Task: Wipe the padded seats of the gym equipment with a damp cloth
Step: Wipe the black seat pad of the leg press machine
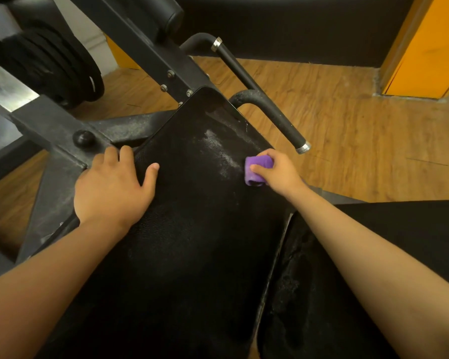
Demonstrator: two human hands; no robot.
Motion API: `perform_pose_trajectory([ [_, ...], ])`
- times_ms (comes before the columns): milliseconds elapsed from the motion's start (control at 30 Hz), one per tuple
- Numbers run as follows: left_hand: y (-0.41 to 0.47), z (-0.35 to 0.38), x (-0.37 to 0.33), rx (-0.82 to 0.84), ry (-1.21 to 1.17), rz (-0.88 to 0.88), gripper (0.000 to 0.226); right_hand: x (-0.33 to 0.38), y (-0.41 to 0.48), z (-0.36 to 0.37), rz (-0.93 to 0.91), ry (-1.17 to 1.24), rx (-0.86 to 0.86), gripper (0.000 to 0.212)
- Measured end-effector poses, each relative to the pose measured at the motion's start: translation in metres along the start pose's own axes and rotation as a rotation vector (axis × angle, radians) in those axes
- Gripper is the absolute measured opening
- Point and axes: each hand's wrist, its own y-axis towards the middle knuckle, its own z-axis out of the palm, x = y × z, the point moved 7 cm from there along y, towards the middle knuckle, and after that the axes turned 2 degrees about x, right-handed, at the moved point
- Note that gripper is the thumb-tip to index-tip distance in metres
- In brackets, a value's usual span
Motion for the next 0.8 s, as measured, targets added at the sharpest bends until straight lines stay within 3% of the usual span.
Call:
perform_pose_trajectory([
  [100, 0.0, 0.0, 0.0, -0.002, 0.003, 0.0, 0.052, -0.051, 0.0, -0.022, 0.223, -0.199, -0.118, 0.028],
  [200, 0.0, 0.001, -0.001, 0.002, 0.007, -0.005, 0.052, -0.086, -0.005, -0.031, 0.441, -0.208, -0.138, 0.021],
  [267, 0.0, 0.001, -0.001, 0.005, 0.014, -0.005, 0.051, -0.074, -0.003, -0.024, 0.385, -0.147, -0.135, 0.007],
  [400, 0.001, 0.001, -0.001, 0.014, 0.021, -0.011, 0.052, -0.006, -0.002, 0.001, 0.165, 0.053, -0.098, 0.025],
  [600, 0.001, 0.001, 0.0, 0.03, 0.002, -0.016, 0.053, 0.068, -0.041, 0.042, -0.2, 0.066, 0.271, 0.022],
  [667, 0.001, 0.001, 0.001, 0.033, -0.004, -0.022, 0.053, 0.05, -0.032, 0.03, -0.189, -0.016, 0.194, 0.023],
  [800, 0.001, 0.002, 0.0, 0.032, 0.002, -0.02, 0.052, -0.003, -0.011, -0.007, 0.08, -0.144, -0.108, 0.017],
])
